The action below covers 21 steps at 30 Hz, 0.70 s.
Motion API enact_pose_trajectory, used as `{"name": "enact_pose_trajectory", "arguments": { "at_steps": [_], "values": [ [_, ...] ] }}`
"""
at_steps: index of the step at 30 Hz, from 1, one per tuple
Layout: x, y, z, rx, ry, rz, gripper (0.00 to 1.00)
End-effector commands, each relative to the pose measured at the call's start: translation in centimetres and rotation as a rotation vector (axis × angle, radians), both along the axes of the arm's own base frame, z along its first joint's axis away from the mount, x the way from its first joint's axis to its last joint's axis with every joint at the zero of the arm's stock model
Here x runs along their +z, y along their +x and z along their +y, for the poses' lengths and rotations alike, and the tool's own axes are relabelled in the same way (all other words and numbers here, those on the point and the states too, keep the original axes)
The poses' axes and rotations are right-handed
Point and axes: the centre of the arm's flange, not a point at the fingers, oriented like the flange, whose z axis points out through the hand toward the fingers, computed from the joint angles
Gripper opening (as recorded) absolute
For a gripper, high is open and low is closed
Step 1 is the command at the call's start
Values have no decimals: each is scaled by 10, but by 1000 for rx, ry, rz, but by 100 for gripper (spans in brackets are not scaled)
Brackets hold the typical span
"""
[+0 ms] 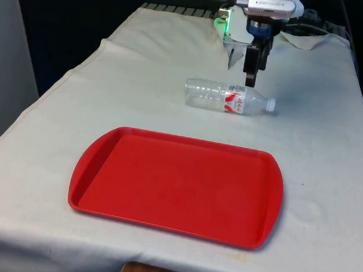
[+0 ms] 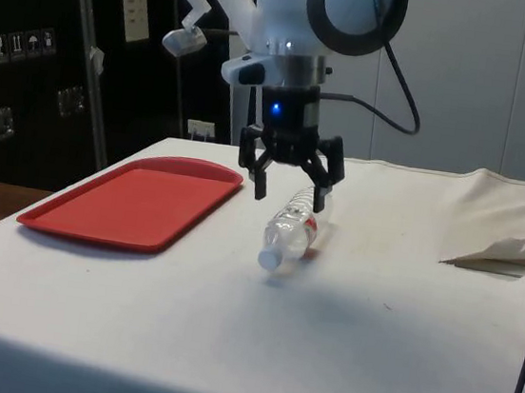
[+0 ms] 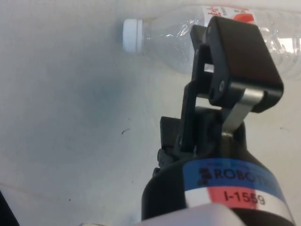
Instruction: Place the bottle upright on the tray.
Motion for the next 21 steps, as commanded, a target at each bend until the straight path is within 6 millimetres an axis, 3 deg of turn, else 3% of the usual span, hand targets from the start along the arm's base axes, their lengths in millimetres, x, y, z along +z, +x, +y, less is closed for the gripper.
{"name": "enact_pose_trajectory", "arguments": {
  "at_steps": [1, 21],
  "values": [
    [-1, 1, 0, 18, -2, -12, 100],
    [-11, 1, -1, 172, -1, -9, 100]
  ]
}}
